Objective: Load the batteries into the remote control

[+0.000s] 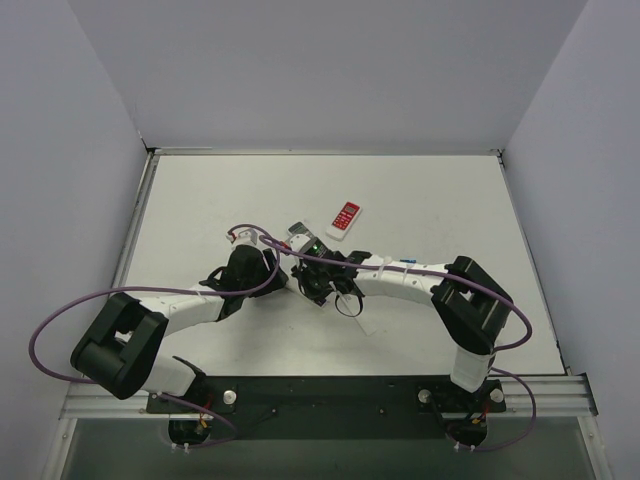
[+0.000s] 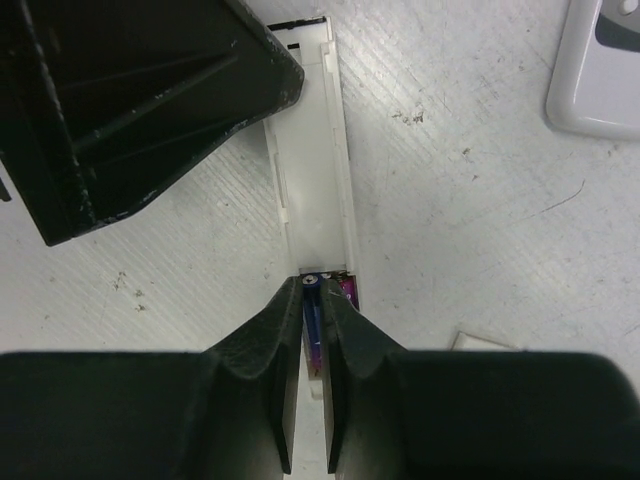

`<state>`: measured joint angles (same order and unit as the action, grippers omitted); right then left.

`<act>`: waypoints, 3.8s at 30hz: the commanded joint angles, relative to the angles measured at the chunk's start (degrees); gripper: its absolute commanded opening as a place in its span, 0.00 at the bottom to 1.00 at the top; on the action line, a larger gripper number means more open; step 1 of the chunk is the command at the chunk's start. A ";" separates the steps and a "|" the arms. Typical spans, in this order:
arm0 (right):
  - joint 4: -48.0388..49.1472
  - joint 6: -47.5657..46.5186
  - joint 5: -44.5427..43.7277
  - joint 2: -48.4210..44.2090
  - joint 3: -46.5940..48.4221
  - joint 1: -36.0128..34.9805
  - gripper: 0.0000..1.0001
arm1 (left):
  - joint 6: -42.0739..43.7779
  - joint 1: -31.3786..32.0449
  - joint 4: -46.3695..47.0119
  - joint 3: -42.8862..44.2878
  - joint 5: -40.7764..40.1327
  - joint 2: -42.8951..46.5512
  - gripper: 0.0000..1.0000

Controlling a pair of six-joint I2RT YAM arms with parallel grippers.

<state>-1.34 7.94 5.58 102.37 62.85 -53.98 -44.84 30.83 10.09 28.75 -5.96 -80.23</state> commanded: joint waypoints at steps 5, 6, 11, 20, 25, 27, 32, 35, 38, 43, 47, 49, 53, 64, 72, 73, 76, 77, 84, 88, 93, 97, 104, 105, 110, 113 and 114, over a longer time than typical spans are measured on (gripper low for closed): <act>0.81 -1.09 -0.14 0.38 -4.40 0.19 0.03 | -0.86 0.37 -2.44 -0.63 -1.34 -0.19 0.68; 0.90 -1.18 -0.22 0.29 -4.92 0.19 0.02 | -1.04 0.37 -2.35 -0.63 -1.43 -0.28 0.68; 3.37 -2.23 -0.22 -0.50 -8.53 0.27 0.00 | -1.22 0.37 -3.14 -0.36 -1.60 -1.07 0.68; 2.14 -2.76 -1.28 -1.56 -10.64 -0.08 0.00 | -1.57 0.28 -3.76 0.16 -2.13 -2.65 0.68; -0.13 -3.11 -2.42 -1.56 -10.64 -0.96 0.00 | -1.74 0.28 -4.46 0.78 -2.22 -3.80 0.68; -0.76 -2.94 -3.03 -1.91 -10.82 -1.57 0.00 | -1.92 0.28 -4.64 1.04 -2.22 -4.50 0.68; -3.31 -1.79 -4.96 -2.26 -10.38 -2.10 0.00 | -2.01 0.28 -5.08 1.13 -2.22 -5.55 0.68; -5.51 -1.09 -5.41 -2.08 -9.77 -2.36 0.00 | -2.27 0.28 -5.43 1.13 -2.13 -6.17 0.68; -7.62 -0.65 -4.80 -1.21 -8.71 -2.36 0.00 | -2.45 0.28 -5.52 0.95 -1.87 -6.78 0.67; -11.48 -0.21 -3.74 0.64 -6.08 -2.45 0.00 | -2.80 0.28 -5.25 0.69 -1.78 -7.40 0.65; -14.21 0.14 -3.74 1.87 -4.49 -2.45 0.00 | -2.71 0.28 -5.25 0.78 -1.78 -7.58 0.64; -14.65 0.23 -3.65 1.87 -4.32 -2.45 0.00 | -2.62 0.28 -5.17 0.69 -1.60 -7.40 0.64; -14.65 0.76 -3.39 -0.93 -3.62 -2.54 0.00 | -2.10 0.28 -3.59 0.16 -0.55 -6.09 0.65; -15.09 1.63 -3.03 -7.26 1.49 -2.36 0.32 | 1.86 0.72 -6.83 0.51 -2.31 4.36 0.66; -13.77 9.52 -4.79 -13.94 -2.55 0.18 0.37 | 4.58 5.46 -15.97 2.88 -3.62 13.33 0.69; -13.69 11.46 -4.10 -14.65 -3.34 1.75 0.37 | 4.67 6.43 -16.85 3.50 -3.71 13.78 0.68; -11.84 18.91 -1.90 -16.76 -7.12 4.66 0.36 | 5.02 10.47 -18.87 5.78 -3.98 14.22 0.68; -10.27 20.78 0.28 -17.63 -9.48 6.76 0.33 | 5.03 11.35 -19.49 6.40 -3.89 14.05 0.67; -0.25 32.12 12.24 -17.99 -17.14 11.43 0.31 | 8.01 17.86 -20.63 14.13 -3.10 5.28 0.57; 5.29 36.43 14.89 -15.89 -19.51 12.05 0.31 | 8.80 19.44 -20.90 17.12 -3.27 1.40 0.53; 9.42 39.86 16.82 -14.22 -21.80 13.28 0.28 | 10.21 19.97 -22.04 19.06 -4.06 -2.03 0.52; 11.62 41.09 17.62 -12.20 -22.42 14.07 0.27 | 11.09 19.97 -23.00 20.55 -4.42 -3.62 0.52; 14.88 42.77 19.90 -10.17 -23.74 15.48 0.26 | 11.97 19.88 -23.80 21.78 -3.28 -5.20 0.47; 15.05 42.85 20.08 -10.08 -24.00 15.74 0.25 | 11.97 19.97 -23.80 21.96 -3.27 -5.46 0.46; 15.76 43.29 20.52 -9.82 -24.27 16.09 0.24 | 12.32 20.06 -25.02 22.57 -3.36 -6.34 0.41; 15.67 43.29 20.78 -9.47 -24.09 16.18 0.24 | 12.49 20.06 -25.55 22.75 -3.97 -6.78 0.38; 15.76 43.12 20.87 -9.38 -24.09 16.18 0.24 | 12.50 20.06 -25.64 22.84 -3.98 -6.87 0.37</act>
<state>13.47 50.70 25.96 92.31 39.13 -38.22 -33.52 50.59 -14.68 48.97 -9.21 -86.74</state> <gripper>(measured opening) 0.239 0.392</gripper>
